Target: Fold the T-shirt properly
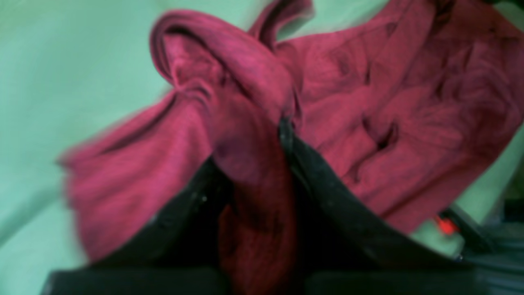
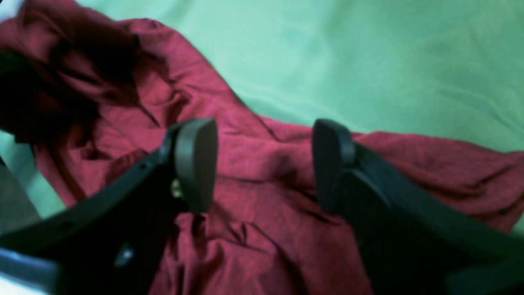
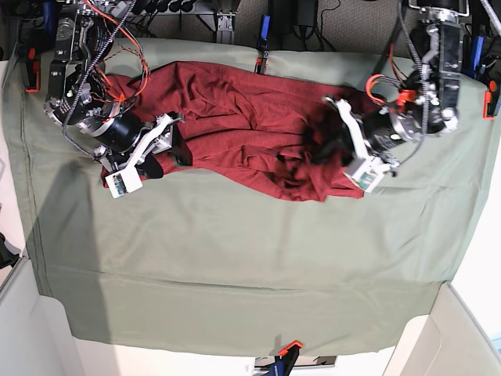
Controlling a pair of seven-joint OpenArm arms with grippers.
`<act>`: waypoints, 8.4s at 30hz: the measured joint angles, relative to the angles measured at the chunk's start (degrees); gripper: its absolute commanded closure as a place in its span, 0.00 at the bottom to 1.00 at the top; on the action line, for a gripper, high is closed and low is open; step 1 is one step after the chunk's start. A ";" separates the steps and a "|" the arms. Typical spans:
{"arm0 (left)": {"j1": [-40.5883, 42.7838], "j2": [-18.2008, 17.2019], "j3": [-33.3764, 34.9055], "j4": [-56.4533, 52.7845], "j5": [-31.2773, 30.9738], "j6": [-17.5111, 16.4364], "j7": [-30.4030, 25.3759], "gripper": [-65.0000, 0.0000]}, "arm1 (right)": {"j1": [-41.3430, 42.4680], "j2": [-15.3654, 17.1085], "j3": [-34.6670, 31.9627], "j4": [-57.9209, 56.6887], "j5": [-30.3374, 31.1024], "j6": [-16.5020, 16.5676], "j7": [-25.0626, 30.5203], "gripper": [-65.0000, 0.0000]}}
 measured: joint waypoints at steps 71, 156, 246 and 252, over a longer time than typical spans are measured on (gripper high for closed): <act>0.59 0.61 -11.39 1.33 -26.12 0.17 10.47 0.41 | -4.48 14.05 21.70 -8.79 -1.36 -0.24 4.17 1.00; 3.06 0.63 -8.55 1.31 -36.74 0.17 18.36 0.61 | -0.07 -9.33 -19.91 -0.15 -19.58 -12.33 1.18 0.59; 4.04 0.63 -8.55 1.31 -35.58 0.17 18.32 0.61 | 10.49 -6.49 -19.85 -13.40 -21.38 -11.80 7.21 1.00; 4.04 0.63 -8.55 1.31 -35.56 0.17 18.32 0.61 | 10.49 -7.21 -24.98 -10.03 -20.24 -9.09 7.04 1.00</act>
